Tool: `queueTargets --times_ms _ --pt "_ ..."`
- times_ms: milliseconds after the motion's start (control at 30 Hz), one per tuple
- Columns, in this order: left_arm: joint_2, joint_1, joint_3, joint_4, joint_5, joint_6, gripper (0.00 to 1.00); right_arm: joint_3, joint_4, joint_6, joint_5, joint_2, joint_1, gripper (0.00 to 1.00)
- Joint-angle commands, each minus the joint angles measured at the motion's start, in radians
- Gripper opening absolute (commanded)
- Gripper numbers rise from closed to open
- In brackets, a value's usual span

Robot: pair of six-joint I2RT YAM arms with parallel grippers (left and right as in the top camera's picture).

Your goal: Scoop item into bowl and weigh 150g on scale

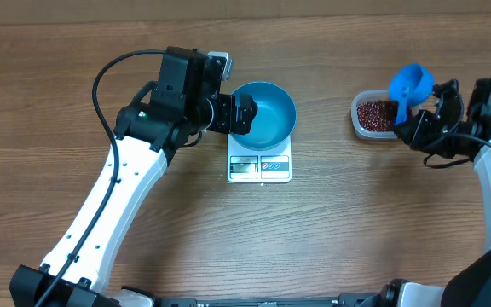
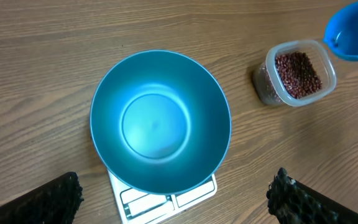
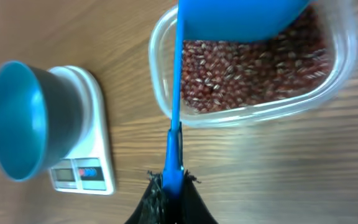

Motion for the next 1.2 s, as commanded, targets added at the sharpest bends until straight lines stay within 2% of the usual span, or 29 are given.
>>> queueTargets --times_ms 0,200,300,567,733,867,967,1033,1167 --pt "-0.013 0.006 0.019 0.005 0.022 -0.027 0.99 0.066 -0.035 -0.029 0.264 -0.022 0.082 0.04" --pt "-0.013 0.023 0.019 0.005 0.054 -0.039 1.00 0.068 -0.058 0.010 0.657 -0.020 0.264 0.04" --pt "-0.013 0.049 0.019 0.007 0.126 -0.054 1.00 0.068 -0.060 0.009 0.816 -0.020 0.356 0.04" --pt "-0.013 0.141 0.019 0.008 0.424 -0.059 1.00 0.068 -0.093 0.003 0.996 -0.020 0.453 0.04" --pt "-0.013 0.182 0.019 0.008 0.536 -0.069 1.00 0.068 -0.107 0.001 1.004 -0.020 0.452 0.04" --pt "-0.013 0.188 0.019 0.011 0.590 -0.102 0.99 0.067 -0.101 0.002 0.921 -0.020 0.444 0.04" --pt "-0.013 0.192 0.019 0.026 0.626 -0.105 0.99 0.089 -0.120 0.051 0.898 -0.023 0.418 0.04" --pt "-0.013 0.201 0.019 0.050 0.659 -0.109 1.00 0.151 -0.164 0.058 0.787 -0.023 0.387 0.04" --pt "-0.013 0.208 0.019 0.142 0.748 -0.163 1.00 0.309 -0.272 0.058 0.418 -0.023 0.274 0.04"
